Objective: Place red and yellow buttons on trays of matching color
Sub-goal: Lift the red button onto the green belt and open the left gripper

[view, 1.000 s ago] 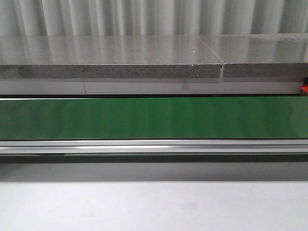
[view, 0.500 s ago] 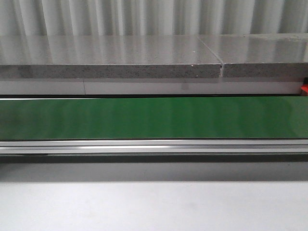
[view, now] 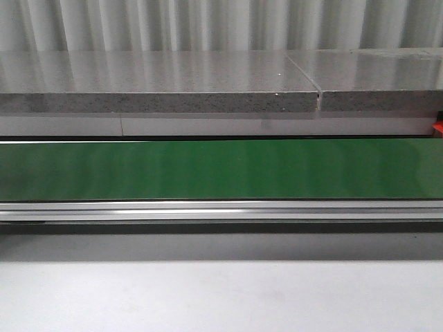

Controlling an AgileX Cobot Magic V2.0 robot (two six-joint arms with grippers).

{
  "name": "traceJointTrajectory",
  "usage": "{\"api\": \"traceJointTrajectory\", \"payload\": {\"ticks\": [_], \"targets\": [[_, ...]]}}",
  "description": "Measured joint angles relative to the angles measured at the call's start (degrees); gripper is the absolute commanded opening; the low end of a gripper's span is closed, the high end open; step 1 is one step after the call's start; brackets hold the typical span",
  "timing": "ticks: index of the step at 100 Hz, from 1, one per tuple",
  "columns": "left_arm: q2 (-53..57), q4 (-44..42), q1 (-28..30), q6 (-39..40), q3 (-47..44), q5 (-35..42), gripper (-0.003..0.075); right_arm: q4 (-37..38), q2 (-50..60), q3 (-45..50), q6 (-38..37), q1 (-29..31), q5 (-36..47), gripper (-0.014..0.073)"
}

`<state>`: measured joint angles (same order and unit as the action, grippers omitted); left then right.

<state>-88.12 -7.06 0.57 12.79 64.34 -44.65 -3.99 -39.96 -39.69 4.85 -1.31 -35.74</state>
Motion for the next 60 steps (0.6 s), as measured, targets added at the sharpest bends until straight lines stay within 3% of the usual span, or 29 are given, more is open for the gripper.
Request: {"api": "traceJointTrajectory", "payload": {"ticks": [13,26,35,42,60], "targets": [[-0.79,0.37,0.0,0.0,0.0,0.09,0.0179,0.0,0.0,0.0,0.0,0.0,0.0,-0.0092],[-0.79,1.35,0.0,-1.0,0.0,0.22,0.0468,0.0,0.0,0.0,0.0,0.0,0.0,-0.0092],[-1.25,1.89,0.0,-2.19,0.11,-0.33,0.0603,0.0,0.0,0.0,0.0,0.0,0.0,-0.0092],[-1.42,2.12,0.0,-2.58,0.93,-1.41,0.0642,0.0,0.0,0.0,0.0,0.0,0.0,-0.0092],[-1.42,2.34,0.0,-3.15,4.81,-3.66,0.0639,0.0,0.0,0.0,0.0,0.0,0.0,-0.0092]]}}
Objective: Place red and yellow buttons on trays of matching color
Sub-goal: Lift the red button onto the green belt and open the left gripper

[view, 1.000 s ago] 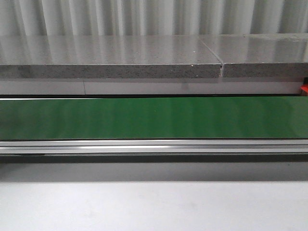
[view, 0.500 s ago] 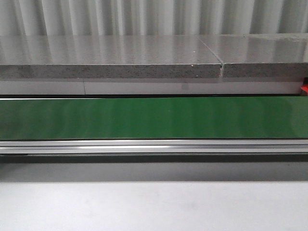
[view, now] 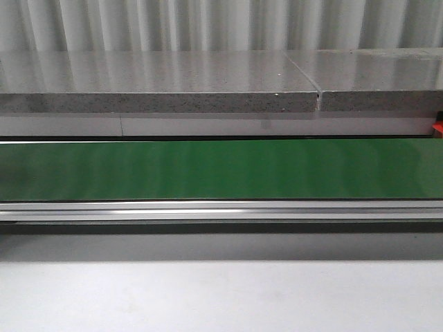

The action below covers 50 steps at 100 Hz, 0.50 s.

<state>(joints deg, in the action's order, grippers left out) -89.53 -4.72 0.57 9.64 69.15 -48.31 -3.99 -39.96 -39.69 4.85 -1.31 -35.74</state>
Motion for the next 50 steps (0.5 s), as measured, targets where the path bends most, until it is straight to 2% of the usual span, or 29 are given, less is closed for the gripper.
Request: {"api": "traceJointTrajectory", "payload": {"ticks": [34,50], "targets": [[0.71,-3.91,0.14,-0.35,9.02,-0.7,0.0639,0.0,0.0,0.0,0.0,0.0,0.0,-0.0092],[-0.31,-5.45,4.25,0.61,9.73,-0.58,0.0639,0.0,0.0,0.0,0.0,0.0,0.0,-0.0092]]}}
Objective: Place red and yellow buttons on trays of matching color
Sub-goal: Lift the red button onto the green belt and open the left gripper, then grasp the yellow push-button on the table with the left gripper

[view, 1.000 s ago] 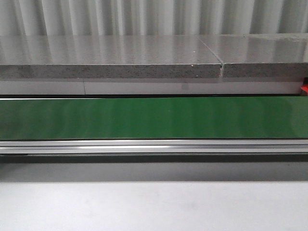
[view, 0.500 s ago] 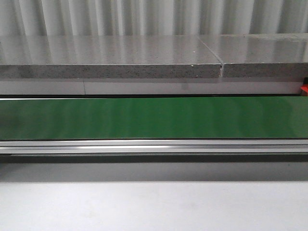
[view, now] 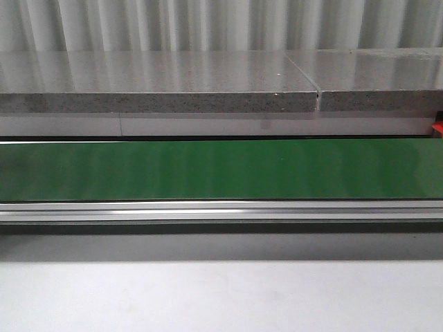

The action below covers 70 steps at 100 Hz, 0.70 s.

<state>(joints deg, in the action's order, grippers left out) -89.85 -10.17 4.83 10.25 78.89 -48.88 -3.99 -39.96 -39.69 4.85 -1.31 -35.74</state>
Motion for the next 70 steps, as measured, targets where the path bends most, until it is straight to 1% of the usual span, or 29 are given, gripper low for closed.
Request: {"api": "traceJointTrajectory", "payload": {"ticks": [20,34,55,70], "targets": [[-4.96,-0.07,8.01,1.96,0.13,0.99,0.0639,0.0,0.0,0.0,0.0,0.0,0.0,-0.0092],[-9.55,0.91,11.85,2.09,0.13,2.71,0.0639,0.0,0.0,0.0,0.0,0.0,0.0,-0.0092],[-16.24,1.46,15.33,2.09,0.17,6.15,0.0639,0.0,0.0,0.0,0.0,0.0,0.0,-0.0092],[-20.05,2.6,16.38,2.11,0.38,8.55,0.0639,0.0,0.0,0.0,0.0,0.0,0.0,-0.0092]]}}
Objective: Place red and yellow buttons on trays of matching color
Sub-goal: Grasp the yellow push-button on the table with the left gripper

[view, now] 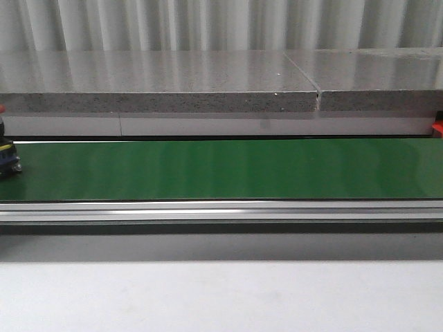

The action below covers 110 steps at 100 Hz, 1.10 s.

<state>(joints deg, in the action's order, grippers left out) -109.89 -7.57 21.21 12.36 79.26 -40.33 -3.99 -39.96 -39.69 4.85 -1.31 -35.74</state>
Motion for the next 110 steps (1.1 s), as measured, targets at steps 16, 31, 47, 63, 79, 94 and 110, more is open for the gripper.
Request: {"api": "traceJointTrajectory", "payload": {"ticks": [16,31,47,63,79,94,110], "targets": [[-3.28,1.53,0.0,0.09,2.62,0.52,0.0639,0.0,0.0,0.0,0.0,0.0,0.0,-0.0092],[-5.42,2.61,0.0,0.09,5.85,0.62,0.0639,0.0,0.0,0.0,0.0,0.0,0.0,-0.0092],[-6.24,2.86,0.0,0.09,7.02,1.11,0.0639,0.0,0.0,0.0,0.0,0.0,0.0,-0.0092],[-6.24,2.86,0.0,0.09,7.1,1.6,0.0594,0.0,0.0,0.0,0.0,0.0,0.0,-0.0092],[-6.24,2.86,0.0,0.09,7.1,1.6,0.0321,0.0,0.0,0.0,0.0,0.0,0.0,-0.0092],[-6.32,3.06,0.0,0.09,7.1,1.11,0.0017,0.0,0.0,0.0,0.0,0.0,0.0,-0.0092],[-5.94,3.44,0.0,0.09,7.23,-0.4,-0.0021,0.0,0.0,0.0,0.0,0.0,0.0,-0.0092]]}}
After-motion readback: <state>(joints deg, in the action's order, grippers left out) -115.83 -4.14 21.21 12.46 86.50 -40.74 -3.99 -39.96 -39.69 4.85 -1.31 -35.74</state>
